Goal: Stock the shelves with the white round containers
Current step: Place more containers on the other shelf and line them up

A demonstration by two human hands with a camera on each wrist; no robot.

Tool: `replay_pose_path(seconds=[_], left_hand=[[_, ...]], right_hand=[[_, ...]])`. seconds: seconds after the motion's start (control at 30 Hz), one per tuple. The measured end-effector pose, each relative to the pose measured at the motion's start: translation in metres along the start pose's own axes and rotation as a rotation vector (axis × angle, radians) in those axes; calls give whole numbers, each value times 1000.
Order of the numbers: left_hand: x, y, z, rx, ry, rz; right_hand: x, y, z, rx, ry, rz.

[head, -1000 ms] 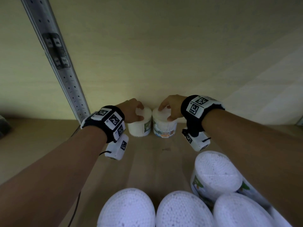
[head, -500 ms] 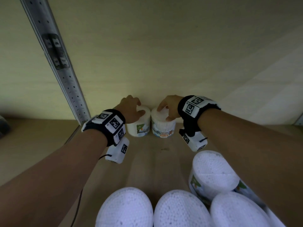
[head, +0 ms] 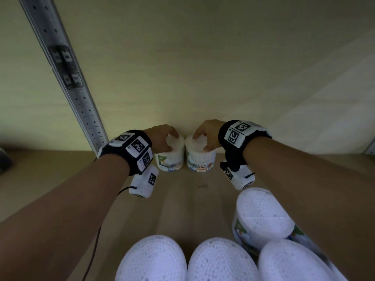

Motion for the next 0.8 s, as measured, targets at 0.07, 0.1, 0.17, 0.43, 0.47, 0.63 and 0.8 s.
replay_pose_path(seconds=[0.07,0.1,0.17,0.43,0.47,0.63,0.8], left_hand=[[-2,-1,2,42,28,-2],[-1,-1,3,56,42,3],[3,-2,3,45,38,44],[13,-4,-5,-229,-77,-39],[14,-2,-6,-211,-99,-60],[9,0,-7,-169,-93,-77],[5,-2,-3,-102,-36,-41]], right_hand=[[-1,0,-1,-12,8,4],[0,0,-1,-15,13,7],[0,0,-3,-16,23,13],[-1,0,-3,-37,21,-7],[-1,-1,-2,-37,17,-5],[0,-1,-2,-42,2,1],[2,-1,-1,-39,-6,15]])
Point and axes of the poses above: each hand's wrist, its own z-axis away from the middle knuckle, its own y-axis out of the palm, x = y × z, the point moved 9 cm from there along -z, towards the middle knuckle
